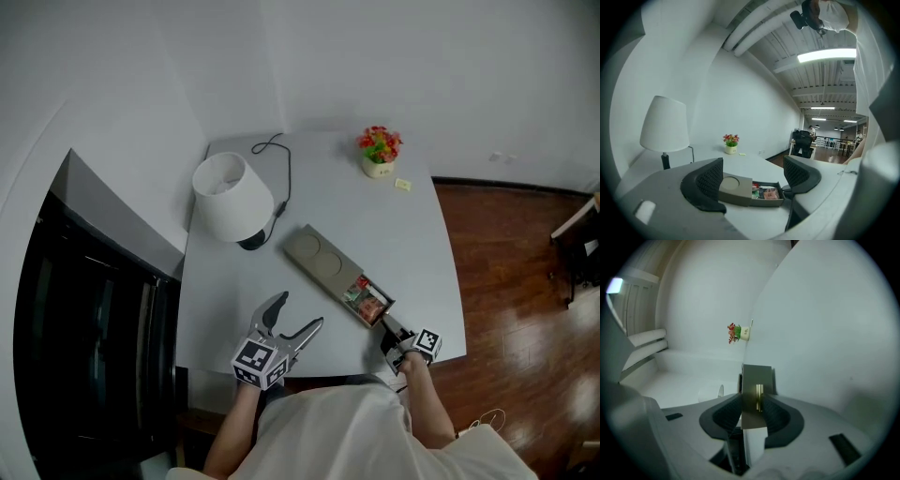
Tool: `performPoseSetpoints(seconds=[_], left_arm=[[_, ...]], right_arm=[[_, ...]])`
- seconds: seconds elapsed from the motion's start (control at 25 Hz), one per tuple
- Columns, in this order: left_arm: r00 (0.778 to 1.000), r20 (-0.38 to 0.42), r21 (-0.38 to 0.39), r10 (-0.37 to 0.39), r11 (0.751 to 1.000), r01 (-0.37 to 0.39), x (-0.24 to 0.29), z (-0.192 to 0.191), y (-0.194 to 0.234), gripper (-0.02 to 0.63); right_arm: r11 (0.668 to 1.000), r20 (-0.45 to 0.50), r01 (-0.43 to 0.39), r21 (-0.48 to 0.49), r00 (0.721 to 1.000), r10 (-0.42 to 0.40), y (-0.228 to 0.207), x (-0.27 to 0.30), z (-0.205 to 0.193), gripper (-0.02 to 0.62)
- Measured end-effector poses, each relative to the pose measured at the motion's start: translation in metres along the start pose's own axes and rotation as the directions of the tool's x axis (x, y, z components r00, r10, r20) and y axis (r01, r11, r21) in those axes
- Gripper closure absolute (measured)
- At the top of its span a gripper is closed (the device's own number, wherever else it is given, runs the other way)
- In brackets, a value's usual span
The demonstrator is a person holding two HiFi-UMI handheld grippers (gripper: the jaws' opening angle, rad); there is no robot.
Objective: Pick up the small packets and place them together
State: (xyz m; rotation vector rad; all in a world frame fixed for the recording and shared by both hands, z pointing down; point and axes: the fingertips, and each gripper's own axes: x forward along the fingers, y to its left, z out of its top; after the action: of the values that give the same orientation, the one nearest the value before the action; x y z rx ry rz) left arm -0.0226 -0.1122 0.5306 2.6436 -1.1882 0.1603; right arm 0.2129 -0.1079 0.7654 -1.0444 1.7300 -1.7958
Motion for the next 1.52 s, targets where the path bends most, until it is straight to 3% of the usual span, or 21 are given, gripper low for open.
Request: performPoseSetpoints(seconds=[0.2, 0.4, 0.64, 0.76, 0.84, 0.96, 1.04, 1.08, 1.16, 1.32, 1.48, 1.52], left_arm=[[0.998, 0.065, -0.011, -0.022, 1.000, 0.023, 0.011, 0.014, -0.009, 0.220], [0.993, 0.071, 0.040, -0.096, 0.995, 0.094, 0.023, 0.019, -0.029, 0.229], [0.989, 0.066, 0.052, -0.136, 0.990, 0.132, 0.028, 0.013, -0.048, 0.229], [0.988, 0.063, 0.060, -0.138, 0.989, 0.134, 0.026, 0.013, -0.050, 0.229], [0.989, 0.065, 0.059, -0.130, 0.990, 0.127, 0.024, 0.014, -0.047, 0.229], [0.991, 0.069, 0.054, -0.117, 0.992, 0.113, 0.020, 0.014, -0.040, 0.229], [0.991, 0.071, 0.052, -0.110, 0.993, 0.106, 0.017, 0.014, -0.037, 0.229], [0.992, 0.074, 0.049, -0.105, 0.994, 0.102, 0.017, 0.015, -0.034, 0.229], [0.993, 0.079, 0.040, -0.092, 0.995, 0.089, 0.015, 0.015, -0.029, 0.229], [0.994, 0.094, 0.028, -0.062, 0.998, 0.059, 0.012, 0.018, -0.018, 0.229], [0.993, 0.117, 0.021, -0.027, 0.999, 0.025, 0.005, 0.023, -0.007, 0.229], [0.993, 0.121, 0.019, -0.018, 1.000, 0.016, 0.003, 0.024, -0.004, 0.229]], right_arm=[[1.000, 0.027, 0.023, -0.006, 0.999, -0.023, -0.005, -0.037, 0.002, 0.454], [0.999, 0.049, 0.039, -0.010, 0.998, -0.039, -0.016, -0.075, 0.009, 0.453], [0.996, 0.034, 0.085, -0.029, 0.996, -0.084, -0.015, -0.078, 0.010, 0.453], [0.988, 0.045, 0.148, -0.041, 0.988, -0.146, -0.025, -0.081, 0.015, 0.451], [0.966, 0.071, 0.234, -0.108, 0.971, -0.228, -0.031, -0.086, 0.024, 0.433], [0.881, 0.144, 0.391, -0.266, 0.920, -0.365, -0.033, -0.102, 0.043, 0.413], [0.827, 0.206, 0.429, -0.363, 0.903, -0.377, -0.019, -0.110, 0.058, 0.404], [0.812, 0.239, 0.427, -0.399, 0.903, -0.357, -0.007, -0.111, 0.065, 0.403], [0.769, 0.302, 0.423, -0.479, 0.902, -0.308, 0.022, -0.108, 0.078, 0.293], [0.575, 0.402, 0.460, -0.676, 0.885, -0.235, 0.086, -0.093, 0.094, 0.293], [0.433, 0.386, 0.372, -0.821, 0.920, -0.059, 0.166, -0.060, 0.083, 0.285], [0.387, 0.367, 0.342, -0.856, 0.930, -0.012, 0.185, -0.050, 0.077, 0.234]])
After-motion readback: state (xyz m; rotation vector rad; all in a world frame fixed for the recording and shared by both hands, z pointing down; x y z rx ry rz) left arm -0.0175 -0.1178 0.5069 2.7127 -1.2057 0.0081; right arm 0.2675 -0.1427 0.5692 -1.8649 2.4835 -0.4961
